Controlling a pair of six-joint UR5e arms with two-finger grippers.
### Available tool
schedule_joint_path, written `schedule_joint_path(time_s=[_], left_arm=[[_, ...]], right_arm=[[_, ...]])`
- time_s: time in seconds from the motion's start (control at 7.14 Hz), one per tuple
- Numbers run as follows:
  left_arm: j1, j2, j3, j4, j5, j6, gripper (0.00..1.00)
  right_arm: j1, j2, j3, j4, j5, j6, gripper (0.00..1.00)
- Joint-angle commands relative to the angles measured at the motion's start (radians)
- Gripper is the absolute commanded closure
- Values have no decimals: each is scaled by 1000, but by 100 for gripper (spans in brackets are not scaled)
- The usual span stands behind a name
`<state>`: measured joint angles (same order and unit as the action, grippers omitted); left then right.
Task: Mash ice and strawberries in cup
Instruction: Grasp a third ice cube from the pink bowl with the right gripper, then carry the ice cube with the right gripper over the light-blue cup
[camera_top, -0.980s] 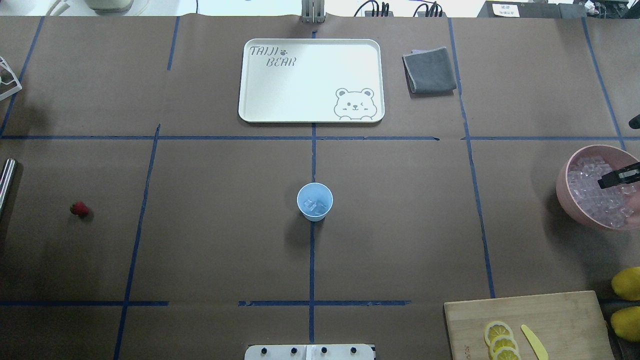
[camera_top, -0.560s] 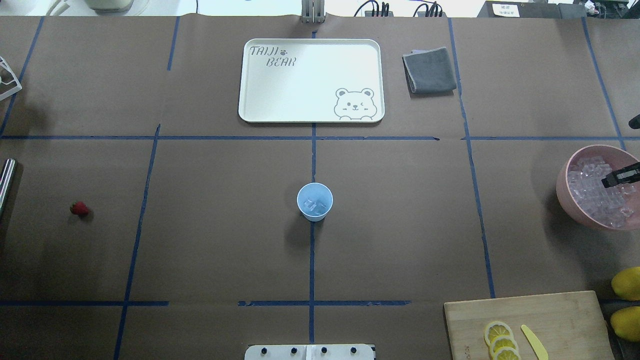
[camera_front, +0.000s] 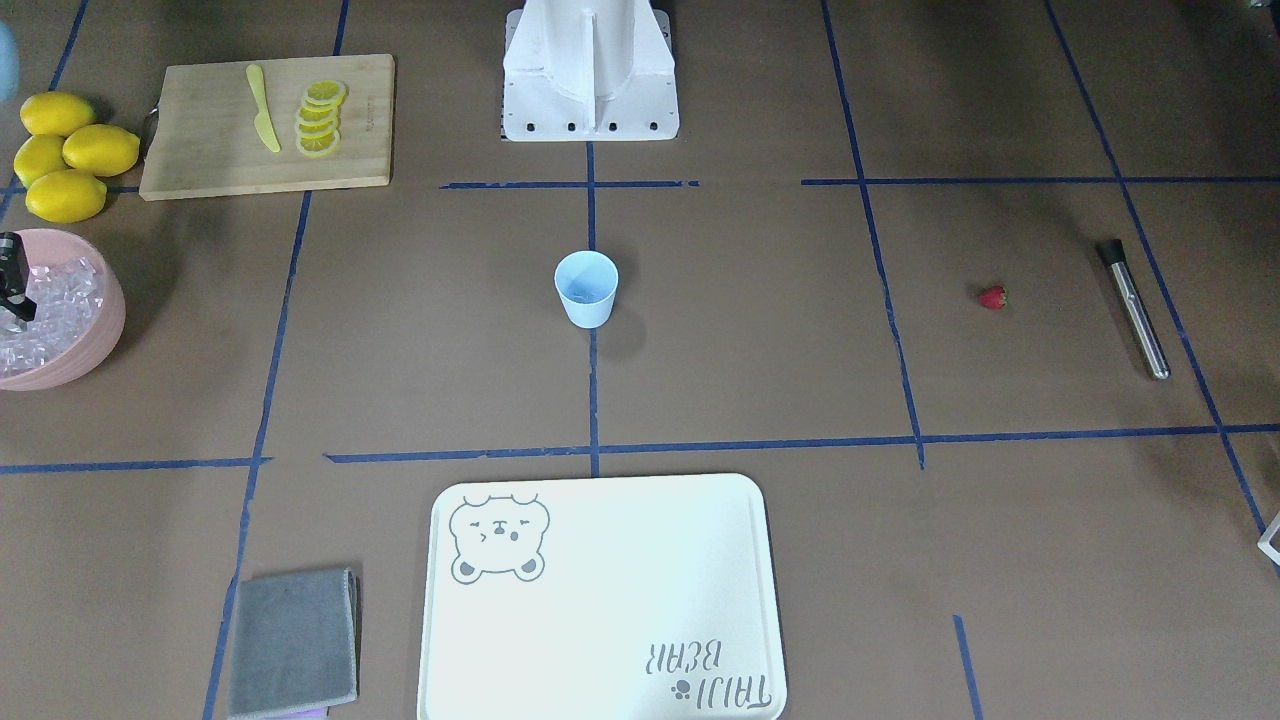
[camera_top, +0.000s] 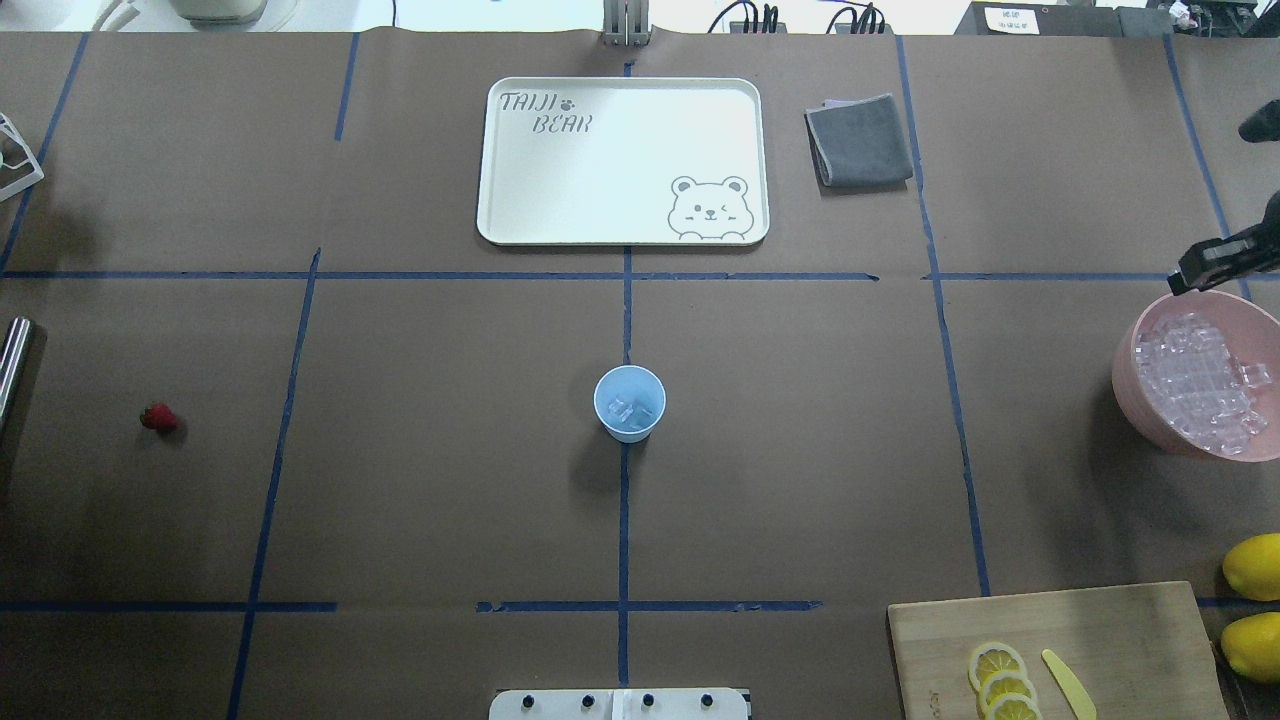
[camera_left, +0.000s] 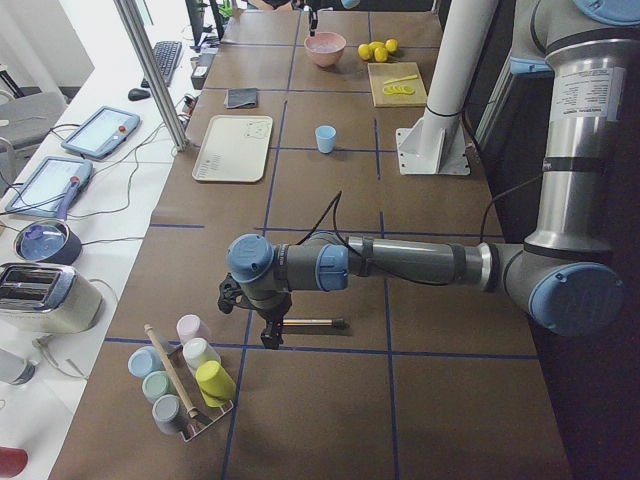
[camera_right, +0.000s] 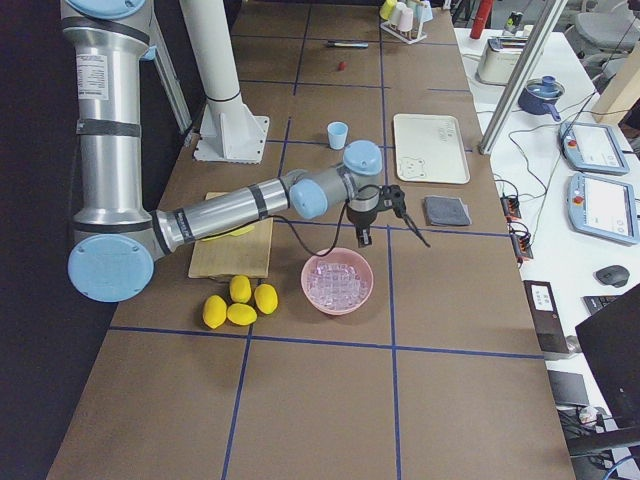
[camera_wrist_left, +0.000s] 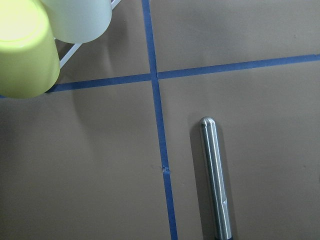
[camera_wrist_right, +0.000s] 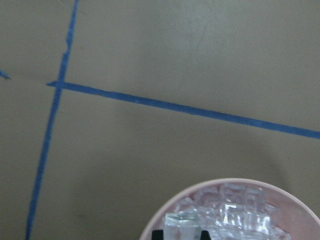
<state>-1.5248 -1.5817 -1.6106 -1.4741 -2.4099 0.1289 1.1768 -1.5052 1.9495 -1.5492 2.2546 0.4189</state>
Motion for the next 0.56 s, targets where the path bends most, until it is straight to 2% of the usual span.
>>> schedule_joint_path(time_s=[0.0, 0.28, 0.42], left_arm=[[0, 0, 1, 0, 0, 0, 0], [0, -1, 1, 0, 0, 0, 0], [0, -1, 1, 0, 0, 0, 0]], right_arm=[[-105, 205, 49, -204, -9, 155, 95], [-272, 340, 42, -204, -68, 367, 94], [-373, 421, 28, -206, -143, 520, 94]])
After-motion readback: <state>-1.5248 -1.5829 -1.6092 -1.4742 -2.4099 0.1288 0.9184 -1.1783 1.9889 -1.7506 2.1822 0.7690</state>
